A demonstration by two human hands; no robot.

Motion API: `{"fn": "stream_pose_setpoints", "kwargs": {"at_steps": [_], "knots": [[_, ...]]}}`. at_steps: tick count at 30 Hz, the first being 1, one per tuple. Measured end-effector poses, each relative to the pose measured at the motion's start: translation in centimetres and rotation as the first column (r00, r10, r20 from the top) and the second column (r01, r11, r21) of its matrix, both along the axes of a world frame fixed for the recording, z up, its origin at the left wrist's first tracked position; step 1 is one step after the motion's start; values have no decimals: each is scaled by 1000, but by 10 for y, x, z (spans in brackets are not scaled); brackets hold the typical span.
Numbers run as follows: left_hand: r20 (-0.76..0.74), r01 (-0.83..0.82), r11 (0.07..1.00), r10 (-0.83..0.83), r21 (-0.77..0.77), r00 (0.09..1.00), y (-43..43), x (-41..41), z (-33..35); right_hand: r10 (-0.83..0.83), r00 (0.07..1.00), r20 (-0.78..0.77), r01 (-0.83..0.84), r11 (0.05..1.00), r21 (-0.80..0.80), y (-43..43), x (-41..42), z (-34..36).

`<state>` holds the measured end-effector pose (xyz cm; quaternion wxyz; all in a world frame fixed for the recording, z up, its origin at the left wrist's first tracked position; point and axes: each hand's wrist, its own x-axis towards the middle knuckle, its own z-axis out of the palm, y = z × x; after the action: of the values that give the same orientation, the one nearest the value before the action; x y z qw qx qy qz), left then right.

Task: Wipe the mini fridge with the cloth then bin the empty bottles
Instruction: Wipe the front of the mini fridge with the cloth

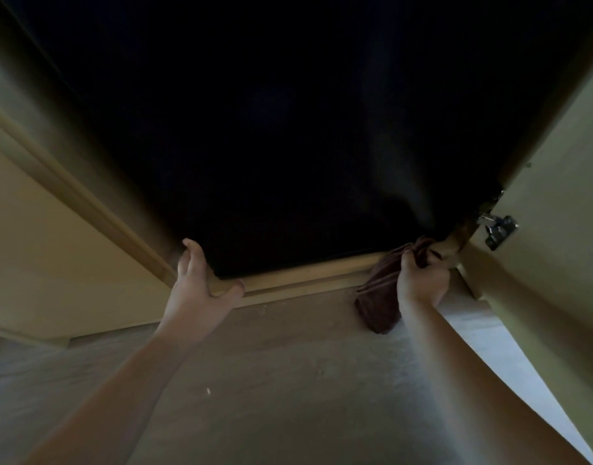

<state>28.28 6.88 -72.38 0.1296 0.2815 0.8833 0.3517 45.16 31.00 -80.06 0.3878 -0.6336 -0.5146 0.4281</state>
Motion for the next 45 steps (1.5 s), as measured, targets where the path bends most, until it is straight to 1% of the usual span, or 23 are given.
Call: {"fn": "stream_pose_setpoints", "kwargs": {"at_steps": [2, 4, 6, 8, 12, 16, 19, 23, 25, 30, 33, 36, 40, 45], "knots": [[-1, 7, 1000, -7, 3, 1000, 0, 0, 0, 20, 1000, 17, -20, 1000, -1, -14, -9, 1], [-12, 9, 1000, -9, 7, 1000, 0, 2, 1, 82, 996, 21, -82, 997, 6, -30, -17, 0], [-25, 19, 1000, -19, 5, 1000, -1, 1, 2, 124, 992, -11, -124, 992, -6, -39, -20, -2], [-20, 32, 999, -32, 6, 999, -3, 1, 3, 100, 994, -44, -101, 995, -15, -38, -18, -1], [-9, 44, 999, -44, -10, 999, -5, 1, 5, -32, 998, -44, 32, 999, -3, -12, -3, 2], [-14, 52, 999, -53, -11, 999, -3, 2, 5, -14, 998, -56, 13, 1000, -10, -4, -1, 1], [-28, 67, 998, -68, -20, 997, -5, 2, 5, -4, 1000, -14, 3, 1000, -15, -14, -9, -1], [-5, 110, 994, -110, -3, 994, -10, -2, 8, 76, 996, 42, -75, 997, -25, -42, -29, -4], [6, 135, 991, -135, 8, 991, -13, -5, 8, 115, 992, 42, -114, 993, -29, -63, -44, -8], [39, 191, 981, -192, 33, 981, -23, -13, 10, 156, 988, 17, -154, 986, -70, -108, -78, -7], [87, 227, 971, -233, 71, 969, -29, -20, 11, 227, 974, 6, -226, 971, -83, -137, -96, -7], [131, 228, 968, -241, 104, 962, -35, -24, 10, 283, 959, -28, -284, 953, -106, -168, -117, -5], [194, 215, 962, -246, 169, 950, -35, -24, 11, 291, 953, -87, -301, 939, -167, -193, -137, 0], [195, 217, 963, -247, 162, 949, -34, -25, 9, 379, 919, -107, -393, 894, -214, -210, -144, 6]]}}
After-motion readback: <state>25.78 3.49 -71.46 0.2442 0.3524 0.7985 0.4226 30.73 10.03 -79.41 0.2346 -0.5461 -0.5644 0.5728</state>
